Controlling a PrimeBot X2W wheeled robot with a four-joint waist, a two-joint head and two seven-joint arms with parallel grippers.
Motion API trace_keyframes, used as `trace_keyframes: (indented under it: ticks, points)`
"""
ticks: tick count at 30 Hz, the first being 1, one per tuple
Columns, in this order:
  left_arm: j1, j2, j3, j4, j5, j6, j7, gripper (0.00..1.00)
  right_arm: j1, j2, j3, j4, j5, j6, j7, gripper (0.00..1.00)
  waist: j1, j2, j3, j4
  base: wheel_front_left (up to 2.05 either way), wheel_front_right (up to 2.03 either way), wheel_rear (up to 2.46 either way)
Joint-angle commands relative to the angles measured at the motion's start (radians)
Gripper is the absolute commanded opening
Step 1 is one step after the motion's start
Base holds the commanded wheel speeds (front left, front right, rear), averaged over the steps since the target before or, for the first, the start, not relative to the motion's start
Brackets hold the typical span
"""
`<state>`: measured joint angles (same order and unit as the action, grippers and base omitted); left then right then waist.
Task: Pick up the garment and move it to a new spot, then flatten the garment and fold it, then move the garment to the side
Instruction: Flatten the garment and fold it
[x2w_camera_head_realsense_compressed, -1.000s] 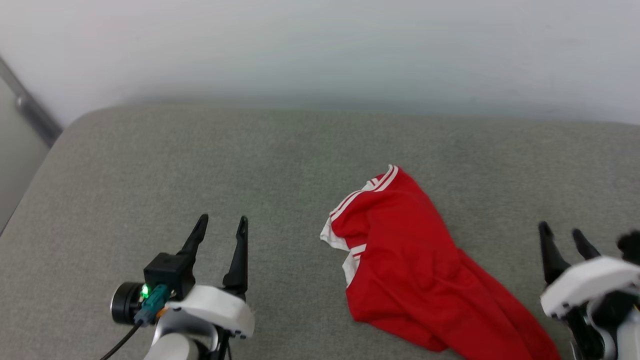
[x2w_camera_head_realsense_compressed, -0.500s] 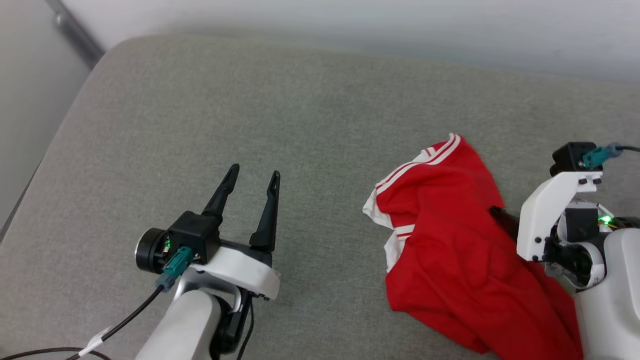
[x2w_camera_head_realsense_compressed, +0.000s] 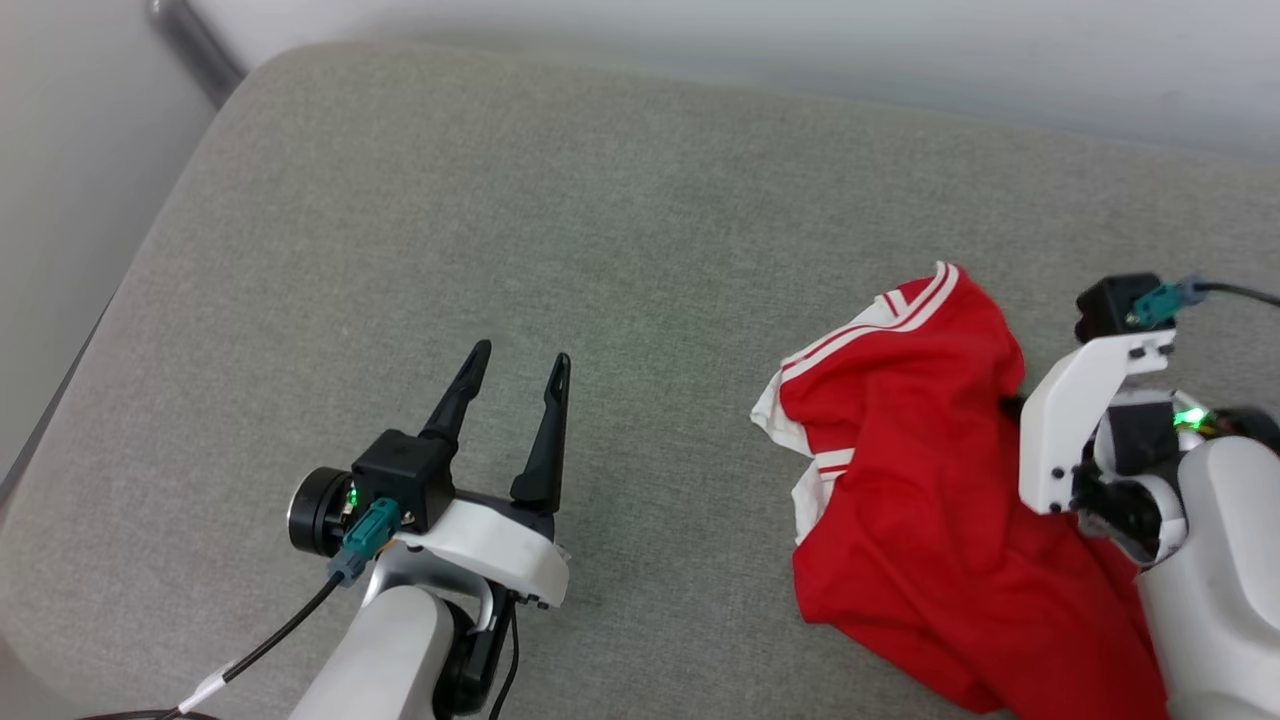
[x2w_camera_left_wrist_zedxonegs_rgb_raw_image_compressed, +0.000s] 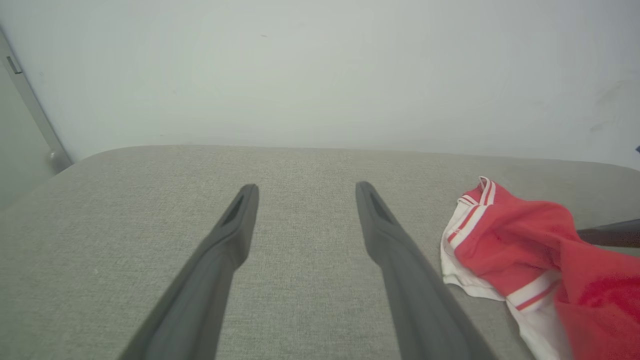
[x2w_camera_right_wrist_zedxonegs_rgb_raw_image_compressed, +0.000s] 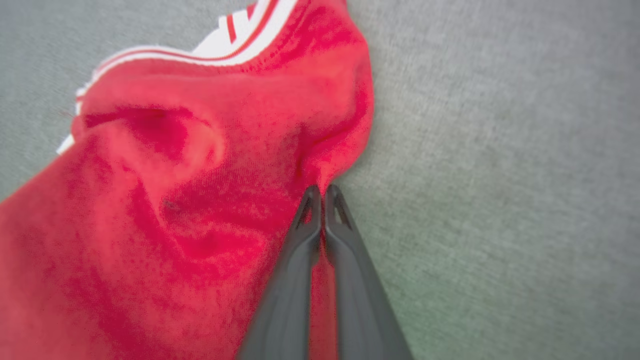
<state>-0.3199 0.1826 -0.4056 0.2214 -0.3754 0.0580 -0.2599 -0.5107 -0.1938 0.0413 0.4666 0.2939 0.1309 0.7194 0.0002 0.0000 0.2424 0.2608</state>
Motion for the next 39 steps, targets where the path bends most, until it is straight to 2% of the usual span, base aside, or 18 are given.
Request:
trace_keyframes:
  ticks: [1, 3, 6, 7, 11, 15, 18, 19, 20, 21, 26, 32, 39]
  points:
    - [0.016, 0.006, 0.004, 0.005, 0.006, -0.001, -0.006, 1.0, -0.015, -0.021, 0.011, -0.047, -0.011, 0.0, -0.045, 0.0, -0.0002, 0.0, -0.03, -0.023, 0.0, 0.0, 0.0]
    - [0.022, 0.009, 0.006, 0.006, 0.007, 0.0, -0.006, 1.0, -0.018, -0.024, 0.017, -0.073, -0.012, 0.0, -0.063, 0.0, -0.0002, 0.0, -0.041, -0.031, 0.0, 0.0, 0.0]
    - [0.045, 0.017, 0.007, 0.008, 0.01, 0.005, -0.007, 1.0, 0.016, -0.045, -0.002, -0.206, -0.038, 0.0, -0.108, 0.0, -0.0002, 0.0, -0.082, -0.064, 0.0, 0.0, 0.0]
    - [0.045, 0.017, 0.007, 0.008, 0.01, 0.005, -0.007, 1.0, 0.016, -0.045, -0.002, -0.206, -0.038, 0.0, -0.108, 0.0, -0.0002, 0.0, -0.082, -0.064, 0.0, 0.0, 0.0]
    - [0.073, 0.022, 0.004, 0.009, 0.007, 0.014, -0.002, 1.0, 0.131, -0.035, -0.083, -0.342, -0.072, 0.0, -0.103, 0.0, -0.0002, 0.0, -0.124, -0.092, 0.0, 0.0, 0.0]
    - [0.106, 0.027, 0.001, 0.001, 0.001, 0.027, 0.009, 1.0, 0.31, 0.026, -0.202, -0.416, -0.078, 0.0, -0.078, 0.0, -0.0002, 0.0, -0.155, -0.115, 0.0, 0.0, 0.0]
    - [0.132, 0.033, 0.001, -0.003, -0.007, 0.034, 0.018, 1.0, 0.44, 0.089, -0.278, -0.413, -0.085, 0.0, -0.074, 0.0, -0.0002, 0.0, -0.175, -0.13, 0.0, 0.0, 0.0]
    - [0.141, 0.036, 0.003, -0.003, -0.008, 0.038, 0.02, 1.0, 0.478, 0.102, -0.291, -0.405, -0.089, 0.0, -0.085, 0.33, -0.0002, 0.0, -0.182, -0.135, 0.0, 0.0, 0.0]
    - [0.149, 0.038, 0.005, -0.006, -0.013, 0.041, 0.024, 1.0, 0.51, 0.113, -0.3, -0.386, -0.09, 0.0, -0.098, 0.93, -0.0002, 0.0, -0.187, -0.14, 0.0, 0.0, 0.0]
    - [0.156, 0.039, 0.004, -0.008, -0.015, 0.044, 0.028, 1.0, 0.543, 0.122, -0.297, -0.368, -0.084, 0.0, -0.107, 1.0, -0.0002, 0.0, -0.192, -0.142, 0.0, 0.0, 0.0]
    - [0.191, 0.058, 0.01, -0.025, -0.021, 0.056, 0.044, 1.0, 0.622, 0.14, -0.302, -0.372, -0.063, 0.0, -0.263, 1.0, -0.0002, 0.0, -0.214, -0.15, 0.0, 0.0, 0.0]
    - [0.219, 0.077, 0.014, -0.047, -0.023, 0.073, 0.062, 1.0, 0.645, 0.145, -0.307, -0.43, -0.065, 0.0, -0.492, 1.0, -0.0002, 0.0, -0.243, -0.151, 0.0, 0.0, 0.0]
    - [0.237, 0.088, 0.018, -0.071, -0.032, 0.088, 0.079, 1.0, 0.652, 0.144, -0.211, -0.534, -0.106, 0.0, -0.682, 1.0, -0.0002, 0.0, -0.262, -0.149, 0.0, 0.0, 0.0]
